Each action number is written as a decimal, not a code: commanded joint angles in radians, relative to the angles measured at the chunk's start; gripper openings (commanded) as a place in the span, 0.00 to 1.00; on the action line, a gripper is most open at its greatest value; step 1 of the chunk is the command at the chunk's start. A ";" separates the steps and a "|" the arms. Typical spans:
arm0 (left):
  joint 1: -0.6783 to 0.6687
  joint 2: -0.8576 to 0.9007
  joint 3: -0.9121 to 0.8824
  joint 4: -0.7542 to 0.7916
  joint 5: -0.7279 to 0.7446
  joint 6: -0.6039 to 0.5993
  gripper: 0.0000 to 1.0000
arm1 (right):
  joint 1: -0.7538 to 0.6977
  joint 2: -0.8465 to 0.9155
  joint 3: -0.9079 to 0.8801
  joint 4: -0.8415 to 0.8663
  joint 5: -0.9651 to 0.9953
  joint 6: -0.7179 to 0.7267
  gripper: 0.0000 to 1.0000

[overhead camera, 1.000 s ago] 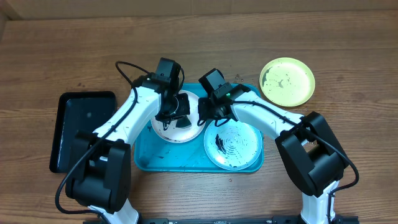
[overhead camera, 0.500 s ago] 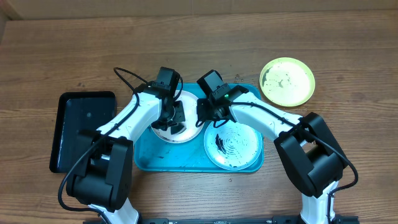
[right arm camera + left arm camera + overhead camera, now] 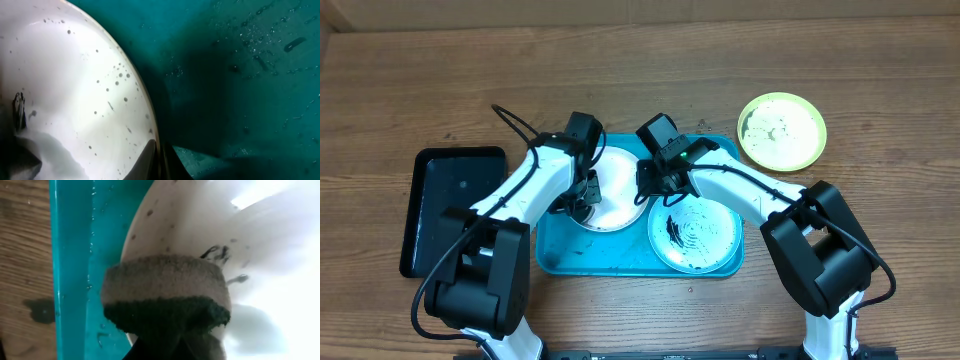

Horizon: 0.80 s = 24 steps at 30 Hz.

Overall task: Clean dirty plates on tray and stack at the side
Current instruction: 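Scrub the white plate with the left-held sponge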

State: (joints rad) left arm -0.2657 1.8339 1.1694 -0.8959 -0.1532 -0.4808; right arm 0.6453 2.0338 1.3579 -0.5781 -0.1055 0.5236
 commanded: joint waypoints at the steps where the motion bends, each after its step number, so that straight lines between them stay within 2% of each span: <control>1: 0.009 0.011 0.086 -0.016 0.108 -0.012 0.04 | 0.002 -0.004 0.016 -0.003 0.030 0.000 0.04; 5: 0.009 0.012 0.111 0.034 0.374 -0.013 0.04 | 0.002 -0.004 0.016 -0.003 0.030 0.001 0.04; 7: 0.007 0.018 0.109 0.056 0.422 -0.014 0.05 | 0.002 -0.004 0.016 -0.003 0.029 0.001 0.04; 16: -0.002 0.119 0.109 0.115 0.416 -0.068 0.06 | 0.002 -0.004 0.016 -0.004 0.013 0.001 0.04; 21: -0.001 0.197 0.109 0.098 0.407 -0.077 0.04 | 0.002 -0.004 0.016 -0.011 0.007 0.001 0.04; 23: 0.003 0.216 0.109 0.074 0.350 -0.077 0.04 | 0.002 -0.004 0.016 -0.015 0.008 0.001 0.04; 24: 0.013 0.216 0.109 0.043 0.277 -0.077 0.04 | 0.002 -0.004 0.016 -0.015 0.008 0.000 0.04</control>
State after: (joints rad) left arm -0.2638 1.9839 1.2926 -0.8120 0.2535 -0.5404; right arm 0.6449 2.0338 1.3579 -0.5869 -0.1005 0.5228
